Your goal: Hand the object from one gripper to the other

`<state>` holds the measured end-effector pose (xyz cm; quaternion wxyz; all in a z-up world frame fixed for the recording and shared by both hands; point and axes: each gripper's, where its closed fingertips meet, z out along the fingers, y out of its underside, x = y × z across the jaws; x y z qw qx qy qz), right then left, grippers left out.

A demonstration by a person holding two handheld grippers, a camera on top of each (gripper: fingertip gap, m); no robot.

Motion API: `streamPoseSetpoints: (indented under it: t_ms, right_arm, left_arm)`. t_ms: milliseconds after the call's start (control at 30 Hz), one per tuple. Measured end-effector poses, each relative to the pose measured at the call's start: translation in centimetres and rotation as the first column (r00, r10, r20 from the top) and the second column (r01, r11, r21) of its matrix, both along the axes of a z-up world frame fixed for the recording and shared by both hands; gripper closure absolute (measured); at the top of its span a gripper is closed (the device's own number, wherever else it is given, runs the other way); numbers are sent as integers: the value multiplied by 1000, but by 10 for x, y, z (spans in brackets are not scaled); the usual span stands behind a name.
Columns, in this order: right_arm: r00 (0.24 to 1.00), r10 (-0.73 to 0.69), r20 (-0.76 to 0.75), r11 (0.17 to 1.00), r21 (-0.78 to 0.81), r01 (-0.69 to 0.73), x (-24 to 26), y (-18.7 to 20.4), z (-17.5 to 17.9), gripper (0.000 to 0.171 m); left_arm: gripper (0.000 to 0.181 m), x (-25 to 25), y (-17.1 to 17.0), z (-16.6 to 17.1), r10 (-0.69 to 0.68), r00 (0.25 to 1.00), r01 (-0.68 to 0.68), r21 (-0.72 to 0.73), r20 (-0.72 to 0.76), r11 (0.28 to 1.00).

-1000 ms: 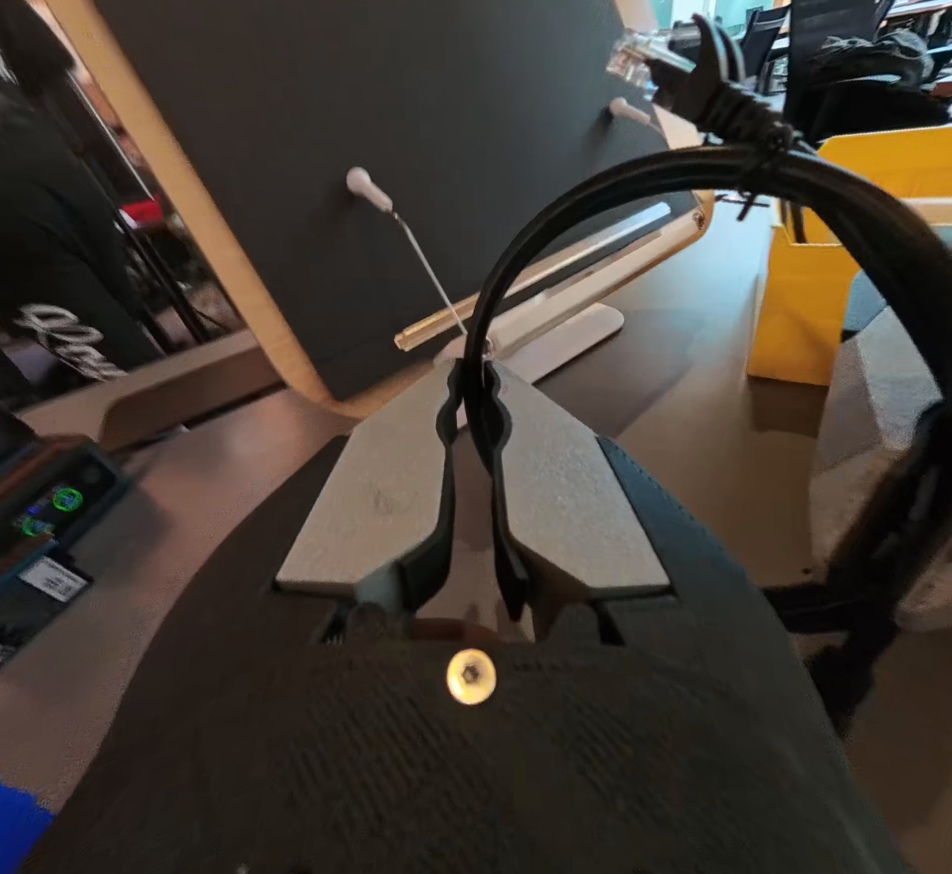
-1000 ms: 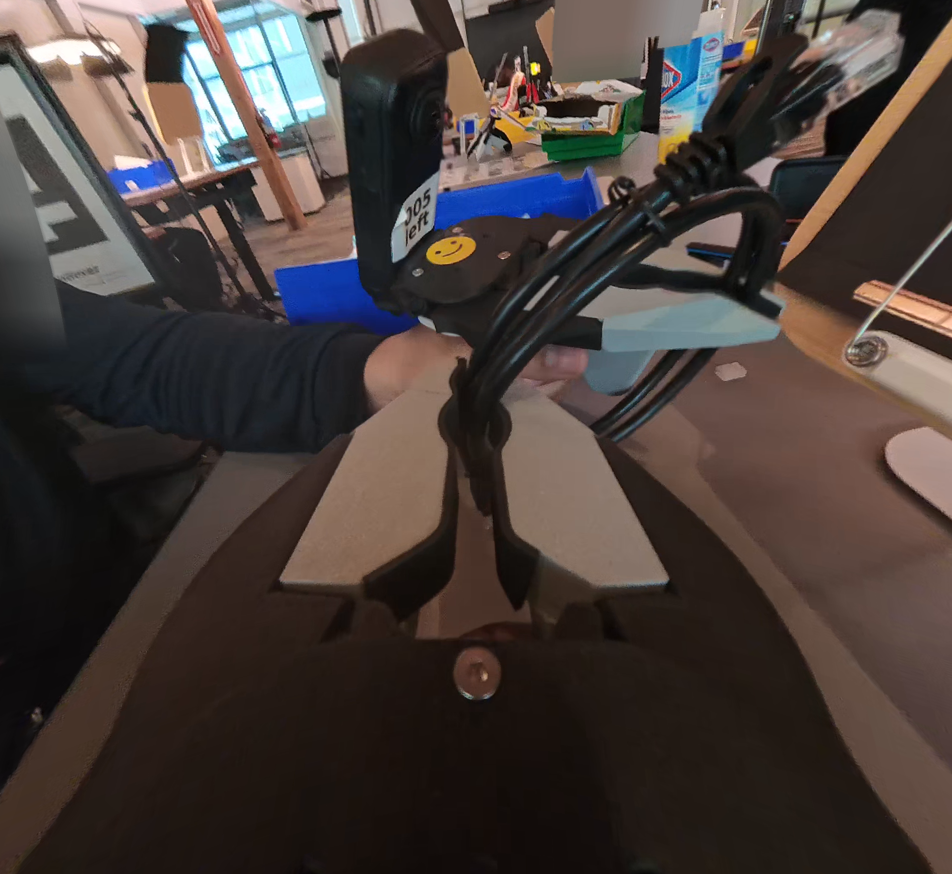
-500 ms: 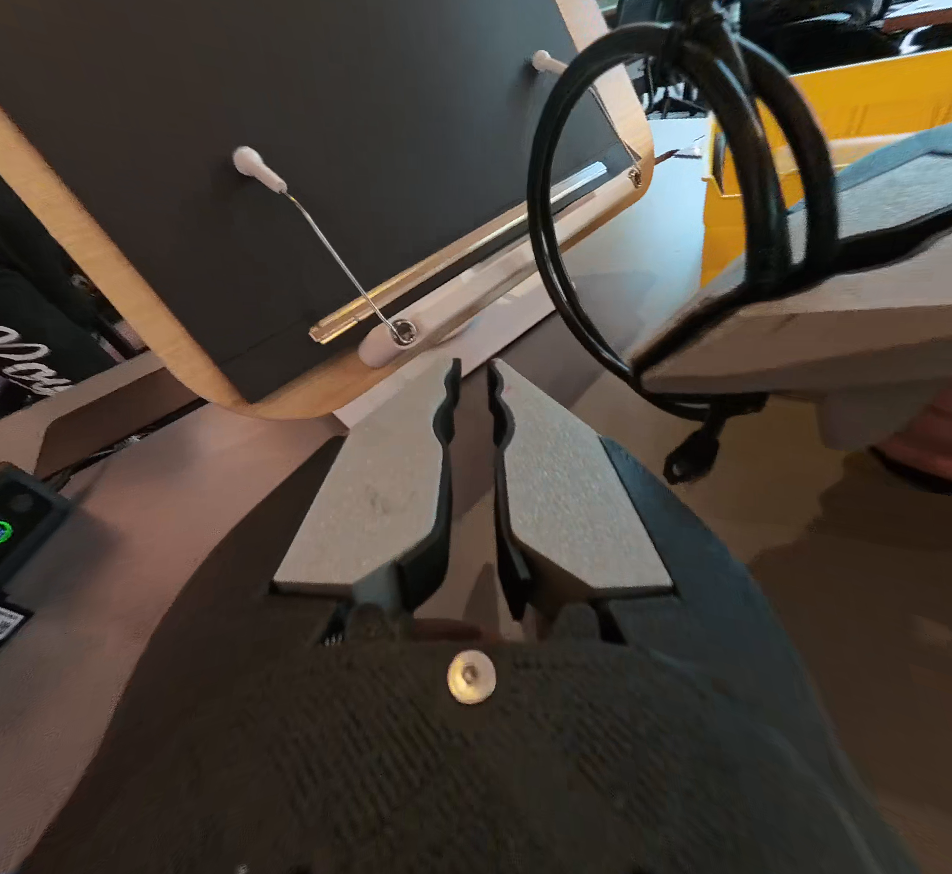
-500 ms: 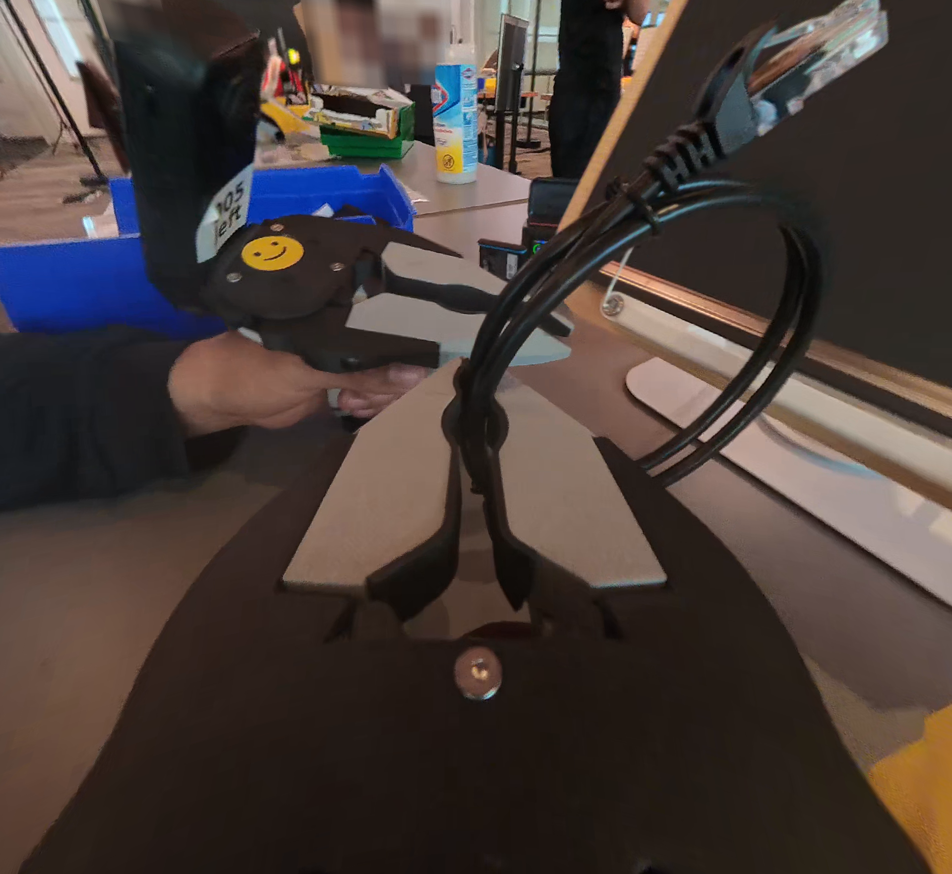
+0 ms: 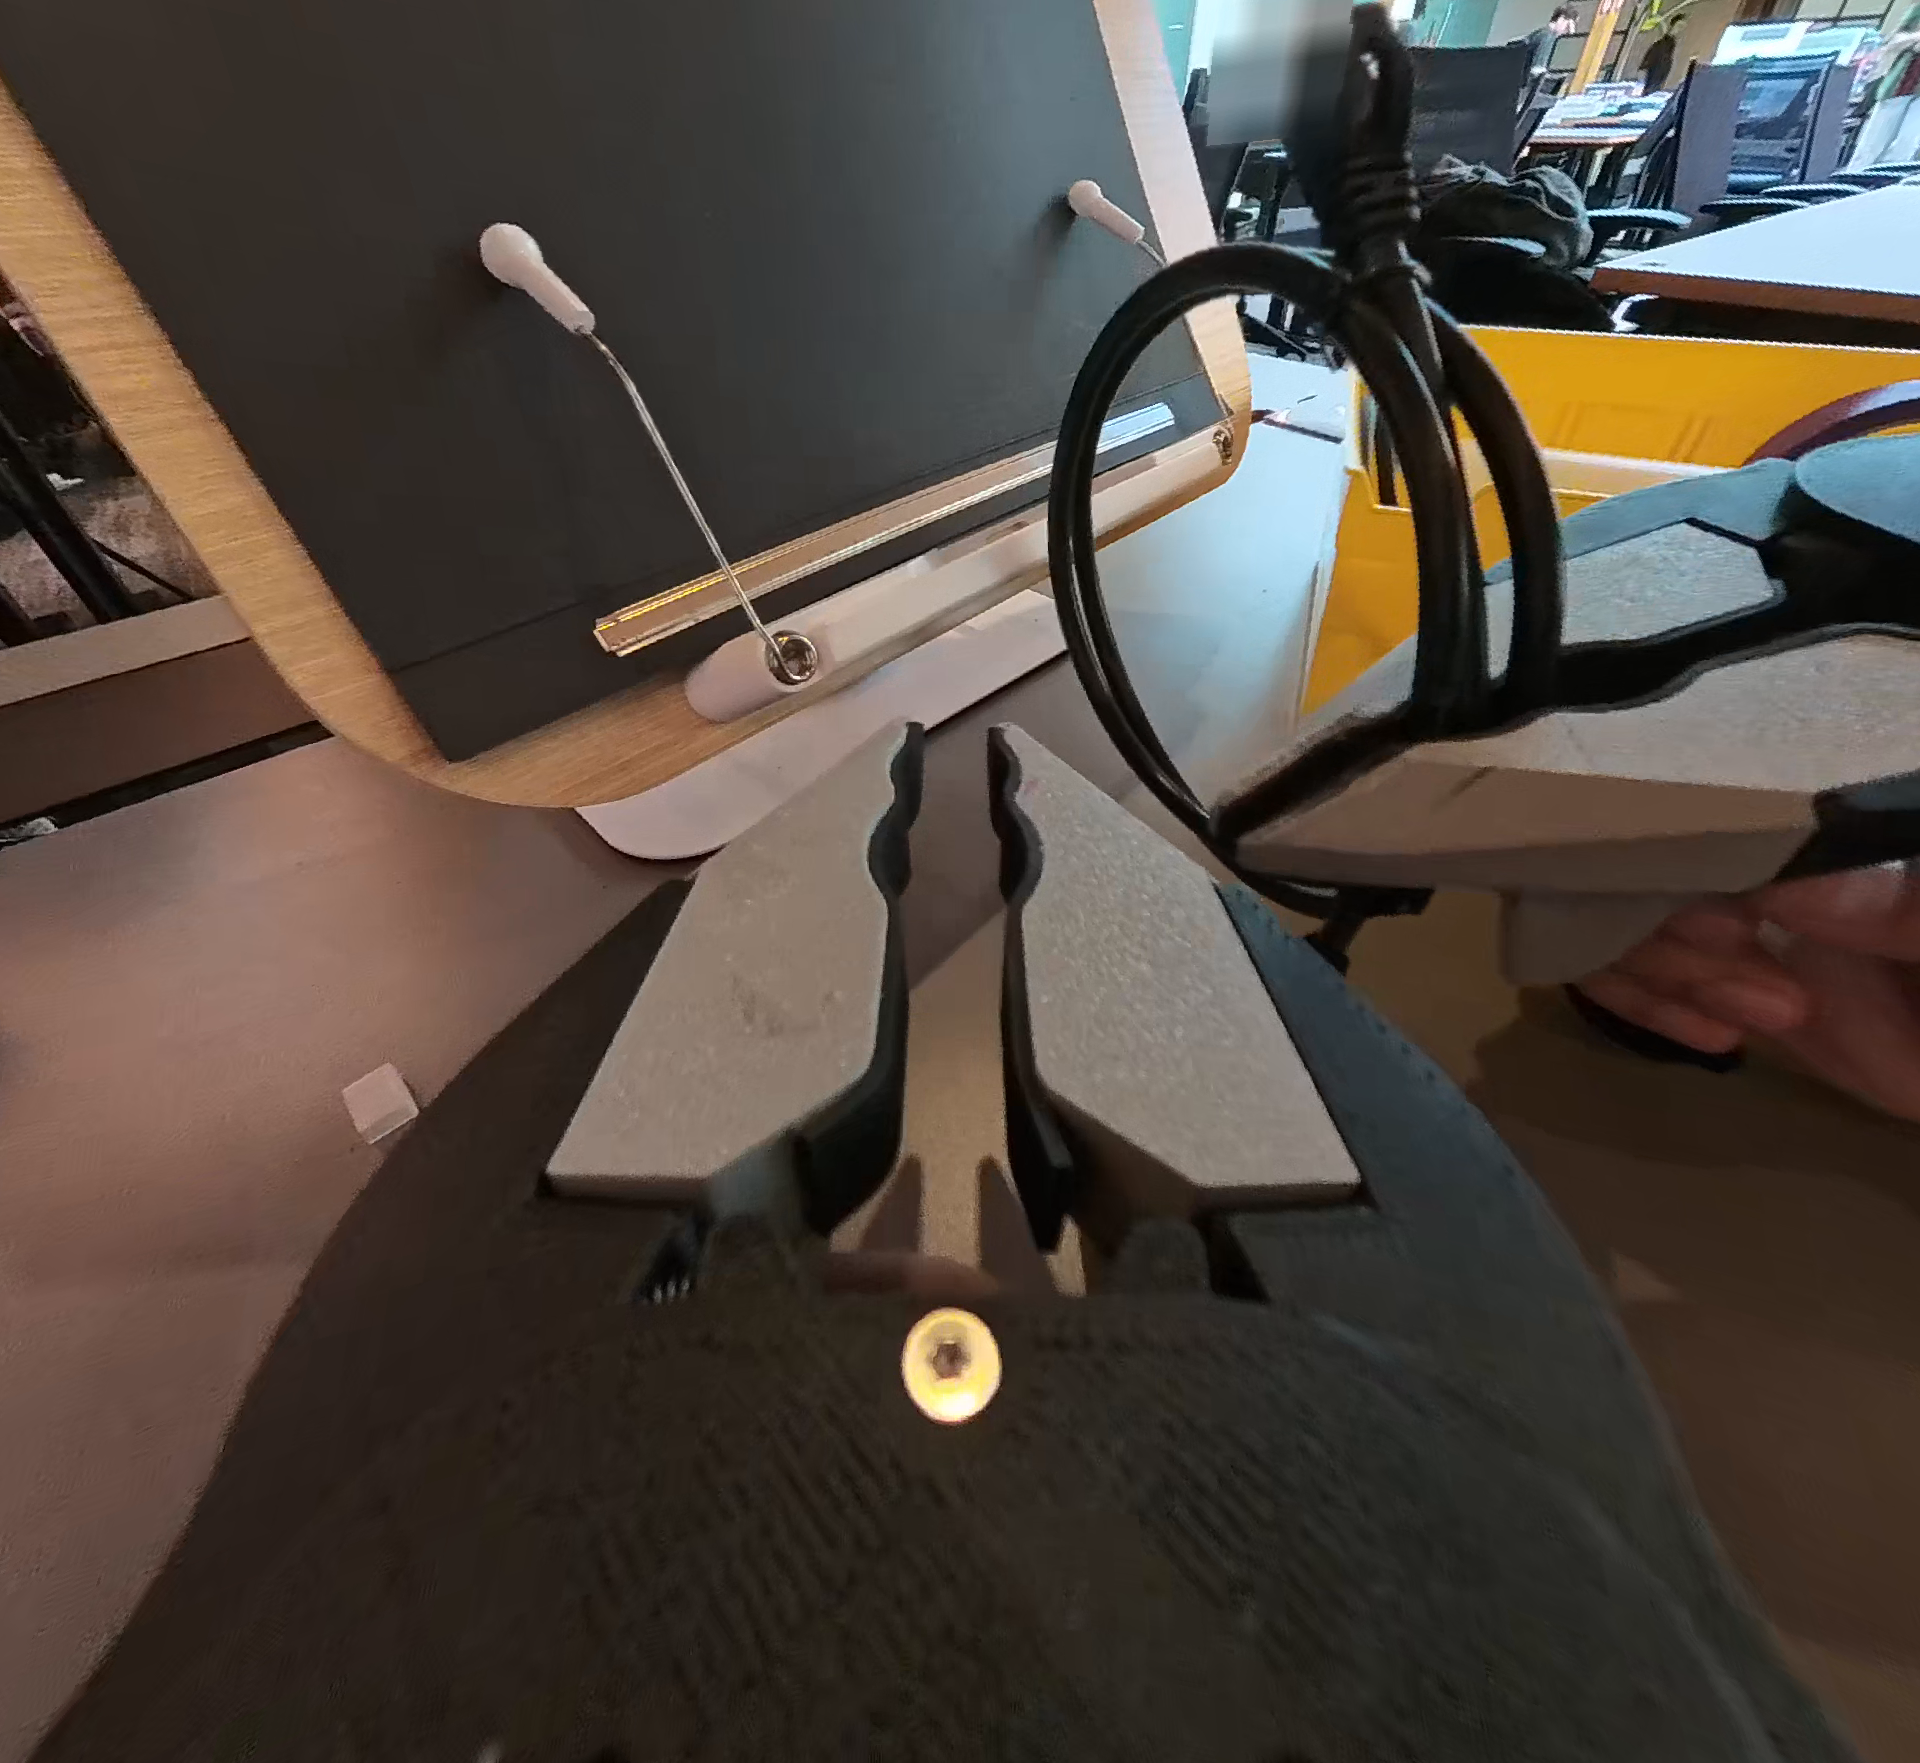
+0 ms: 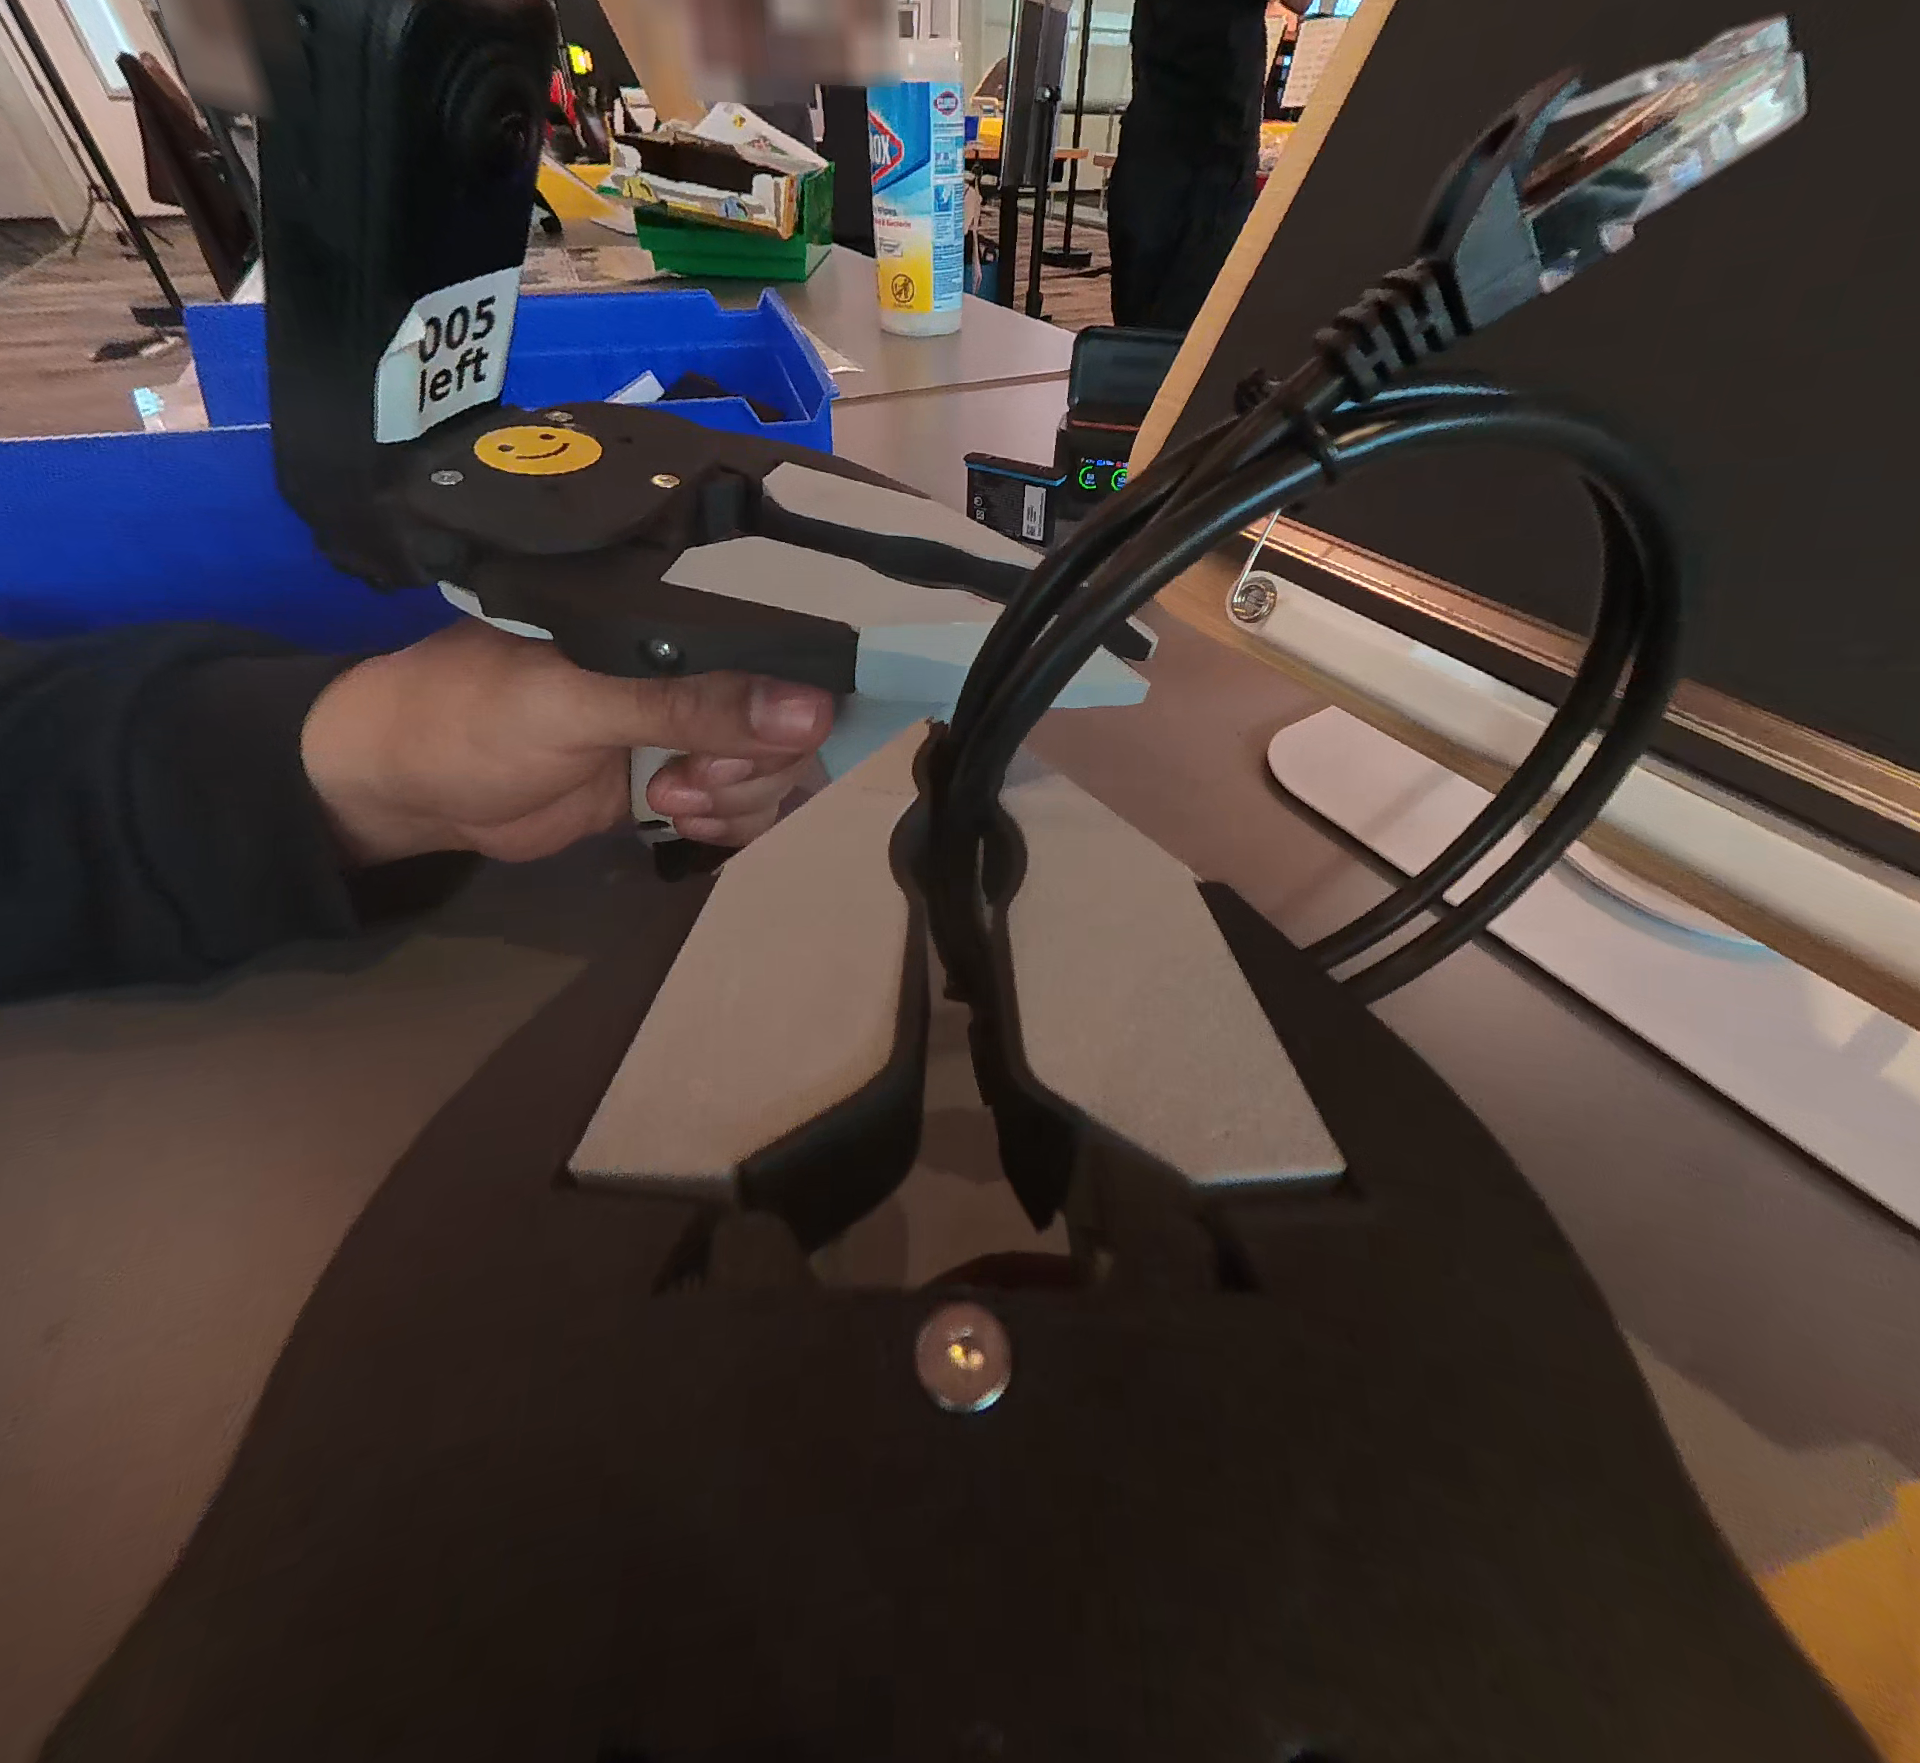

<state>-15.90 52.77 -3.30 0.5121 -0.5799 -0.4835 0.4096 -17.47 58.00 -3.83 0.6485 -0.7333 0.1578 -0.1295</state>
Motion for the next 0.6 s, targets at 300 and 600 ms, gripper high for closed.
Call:
streamPoseSetpoints:
  t_ms: [300, 600]
  right_arm:
    - [1000, 13, 2, 999, -52, -13, -2, 5, -6, 171]
    - [1000, 15, 0, 999, -39, -15, -2, 3, -4, 171]
  left_arm:
    - [173, 3, 0, 0, -15, 1000, 15, -2, 7, 1000]
    - [174, 13, -1, -1, -45, 998, 46, 5, -31, 999]
